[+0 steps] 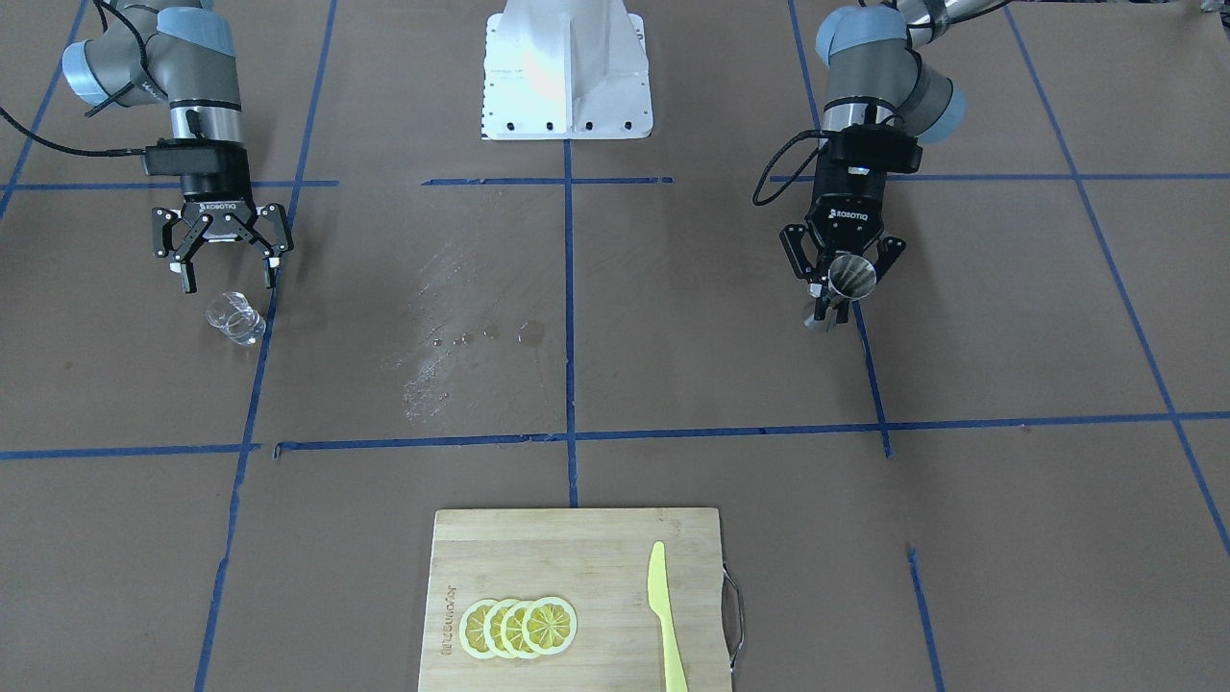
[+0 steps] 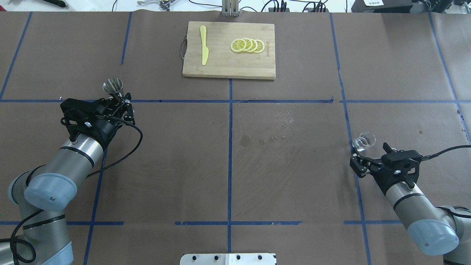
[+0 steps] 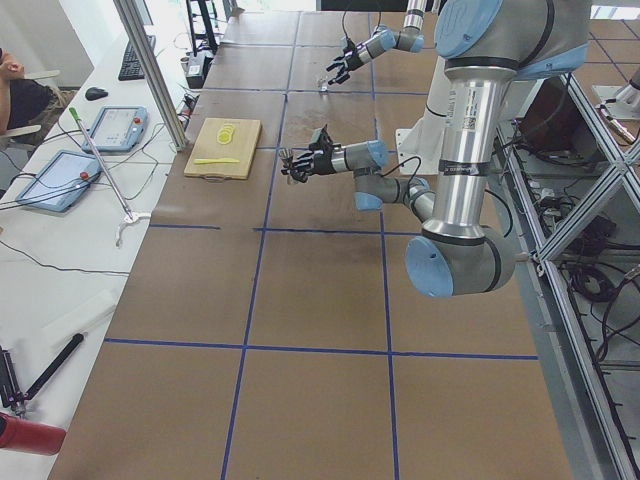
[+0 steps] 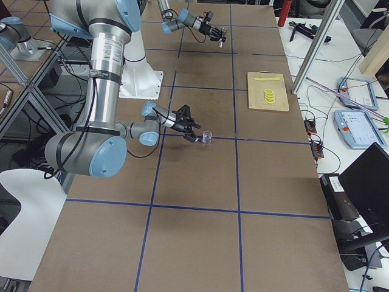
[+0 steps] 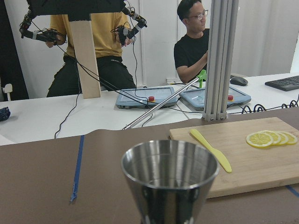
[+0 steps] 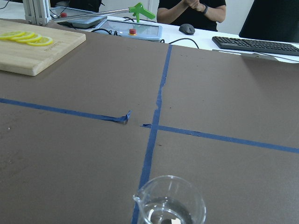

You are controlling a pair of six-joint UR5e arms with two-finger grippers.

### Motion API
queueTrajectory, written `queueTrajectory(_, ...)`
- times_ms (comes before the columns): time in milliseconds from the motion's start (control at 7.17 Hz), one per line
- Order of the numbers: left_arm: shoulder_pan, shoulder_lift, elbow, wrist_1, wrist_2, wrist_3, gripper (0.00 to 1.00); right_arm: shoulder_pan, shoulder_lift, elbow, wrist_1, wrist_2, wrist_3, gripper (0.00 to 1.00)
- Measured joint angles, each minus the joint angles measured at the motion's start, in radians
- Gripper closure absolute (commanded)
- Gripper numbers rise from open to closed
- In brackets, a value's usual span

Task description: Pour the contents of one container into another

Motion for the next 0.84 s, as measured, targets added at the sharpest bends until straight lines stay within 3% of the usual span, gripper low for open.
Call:
queueTrajectory(279, -0.007, 0.0, 0.009, 0.0, -0.008, 0.0, 1.0, 0.012, 0.003, -0.027, 0.038, -0.01, 0.0, 0.0)
queueTrajectory(558, -0.009, 0.0, 0.015, 0.0, -0.01, 0.0, 1.0, 0.032, 0.015, -0.109, 0.155, -0.009, -0.042, 0.0)
queueTrajectory(837, -0.012, 0.0, 0.026, 0.0, -0.01, 0.0, 1.0, 0.042, 0.094, -0.175, 0.22, -0.01, -0.104, 0.0)
